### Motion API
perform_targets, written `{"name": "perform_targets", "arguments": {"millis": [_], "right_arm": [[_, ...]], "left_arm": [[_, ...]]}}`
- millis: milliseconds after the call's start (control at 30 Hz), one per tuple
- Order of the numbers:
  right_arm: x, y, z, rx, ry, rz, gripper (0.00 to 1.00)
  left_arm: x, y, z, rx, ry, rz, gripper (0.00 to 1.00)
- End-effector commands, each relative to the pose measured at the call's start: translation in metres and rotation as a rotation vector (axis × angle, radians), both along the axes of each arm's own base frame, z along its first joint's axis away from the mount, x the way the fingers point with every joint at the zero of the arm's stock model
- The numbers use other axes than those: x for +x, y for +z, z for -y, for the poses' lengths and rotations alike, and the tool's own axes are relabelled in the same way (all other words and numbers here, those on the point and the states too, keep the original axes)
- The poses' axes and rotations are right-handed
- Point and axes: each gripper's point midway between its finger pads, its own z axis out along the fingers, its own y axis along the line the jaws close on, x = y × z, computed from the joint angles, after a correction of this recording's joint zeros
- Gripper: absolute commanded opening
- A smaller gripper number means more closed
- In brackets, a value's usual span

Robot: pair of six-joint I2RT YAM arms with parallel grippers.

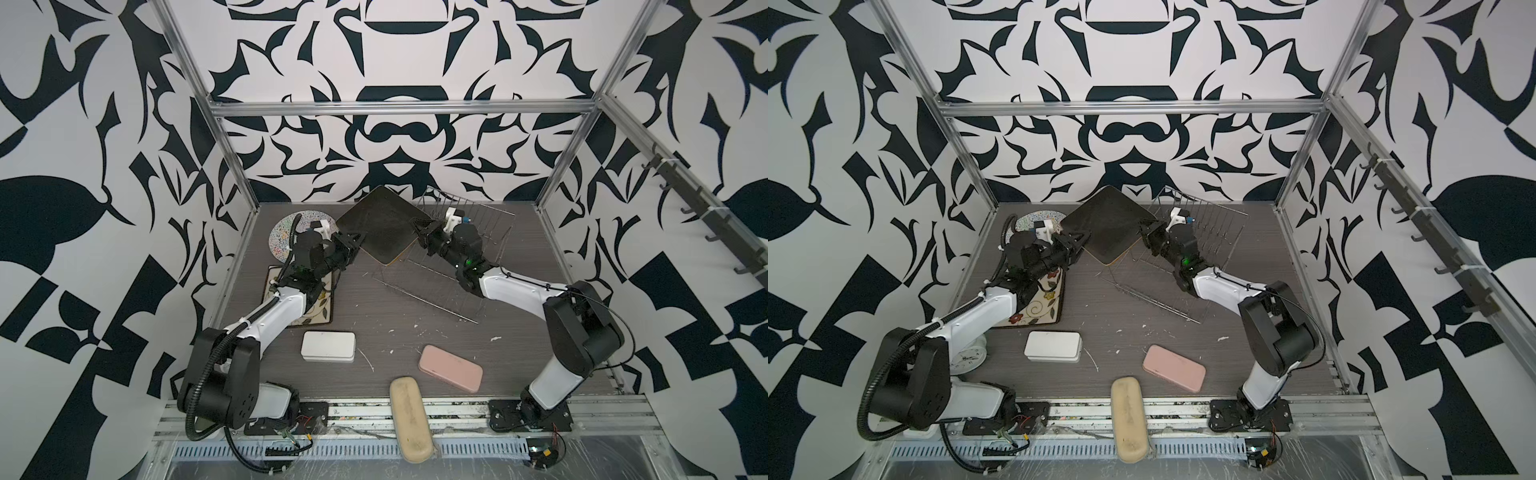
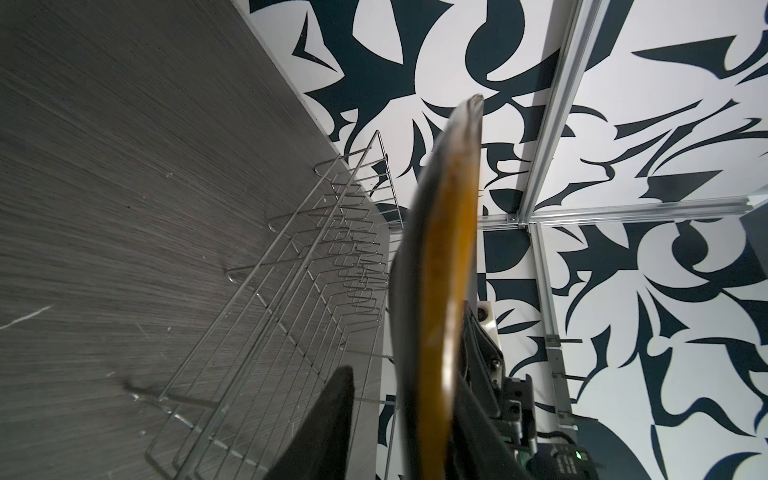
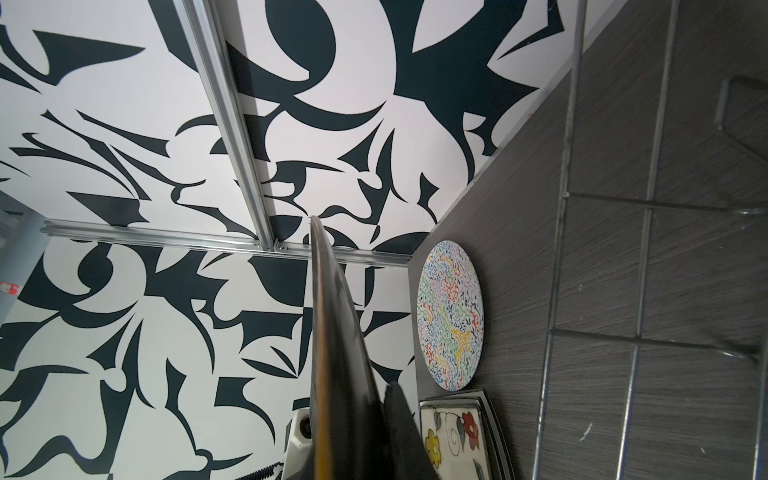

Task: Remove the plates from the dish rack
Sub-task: 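Grasp the black plate's edge with the left gripper while the right gripper releases it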

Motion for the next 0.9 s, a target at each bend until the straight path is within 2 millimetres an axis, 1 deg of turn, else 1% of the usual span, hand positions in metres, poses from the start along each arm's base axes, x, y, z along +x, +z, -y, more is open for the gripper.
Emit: {"name": "perform_targets", "arguments": {"millis": [0,167,367,500,533,567,700,867], "right_arm": [[-0.027,0.125,0.008,0.23,0.034,0.305,0.0],[-0.026,0.123,0.007,0.229,0.039,0.295,0.0],[-0.027,0.121,0.006,0.231,0.043,0.29,0.0],[-0.028,0.118,0.004,0.228,0.056,0.278,0.0],[-0.027,0.117,0.004,0.226,0.056,0.276,0.03],[-0.027,0.116,0.004,0.226,0.06,0.271,0.1],[-0.027,0.113,0.003,0.233,0.065,0.261,0.28],[-0.026,0.108,0.007,0.229,0.054,0.249,0.44]], "left_arm": [[0.004,0.021,0.004,-0.022,-0.01,0.061,0.3],[0.004,0.017,0.002,-0.029,0.006,0.038,0.13],[0.004,0.014,0.002,-0.053,0.01,0.031,0.01],[0.005,0.013,0.0,-0.066,0.024,0.025,0.0],[0.006,0.014,0.0,-0.07,0.028,0.029,0.0],[0.006,0.015,-0.001,-0.073,0.03,0.031,0.0],[0.006,0.021,-0.004,-0.075,0.05,0.045,0.0],[0.005,0.028,-0.016,-0.079,0.105,0.063,0.0]]}}
